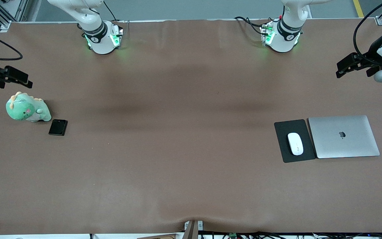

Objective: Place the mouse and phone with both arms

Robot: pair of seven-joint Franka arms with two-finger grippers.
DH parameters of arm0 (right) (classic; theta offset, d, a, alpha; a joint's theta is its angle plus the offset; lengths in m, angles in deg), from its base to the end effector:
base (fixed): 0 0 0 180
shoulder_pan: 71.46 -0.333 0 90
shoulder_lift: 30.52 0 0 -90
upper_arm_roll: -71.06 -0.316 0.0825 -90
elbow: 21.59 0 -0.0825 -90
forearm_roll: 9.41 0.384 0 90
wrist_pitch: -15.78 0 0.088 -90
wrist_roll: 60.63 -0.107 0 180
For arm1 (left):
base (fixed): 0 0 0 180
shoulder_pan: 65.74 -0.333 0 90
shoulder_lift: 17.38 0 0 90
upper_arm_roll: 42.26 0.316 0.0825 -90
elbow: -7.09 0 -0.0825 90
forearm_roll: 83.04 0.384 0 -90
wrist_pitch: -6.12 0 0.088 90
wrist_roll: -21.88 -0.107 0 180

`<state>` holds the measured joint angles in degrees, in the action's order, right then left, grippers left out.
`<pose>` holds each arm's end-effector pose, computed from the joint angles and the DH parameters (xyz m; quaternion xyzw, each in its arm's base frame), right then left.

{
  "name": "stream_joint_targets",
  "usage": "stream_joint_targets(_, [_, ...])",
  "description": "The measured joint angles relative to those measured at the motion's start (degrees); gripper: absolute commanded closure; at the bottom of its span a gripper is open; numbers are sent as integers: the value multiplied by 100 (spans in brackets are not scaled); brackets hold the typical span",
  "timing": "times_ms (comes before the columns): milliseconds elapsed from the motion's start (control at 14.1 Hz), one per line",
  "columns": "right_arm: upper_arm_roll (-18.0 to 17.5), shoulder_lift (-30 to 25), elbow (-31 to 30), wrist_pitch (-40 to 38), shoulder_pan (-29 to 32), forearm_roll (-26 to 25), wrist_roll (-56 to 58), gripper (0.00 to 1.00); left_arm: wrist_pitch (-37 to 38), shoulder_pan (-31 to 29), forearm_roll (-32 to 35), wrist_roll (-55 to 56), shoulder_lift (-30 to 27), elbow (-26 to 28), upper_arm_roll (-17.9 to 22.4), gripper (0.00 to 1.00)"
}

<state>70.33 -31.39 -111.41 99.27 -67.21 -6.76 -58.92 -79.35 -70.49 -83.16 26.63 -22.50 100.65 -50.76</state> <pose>0.5369 -0.0276 0.6250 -0.9985 0.0143 0.0465 0.0251 0.5169 -0.0378 0.6361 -0.9996 -0.0091 0.0259 0.0075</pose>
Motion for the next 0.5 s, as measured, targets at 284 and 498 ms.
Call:
stream_joint_targets(284, [-23,-78,-1,-191,37,-30,-160,0,13,-29,0,0,-12,-17,4,0])
stream_joint_targets(498, [-8,-174,-1,-348,45,-39,-233,0,14,-39,0,-4,-13,-48,6,0])
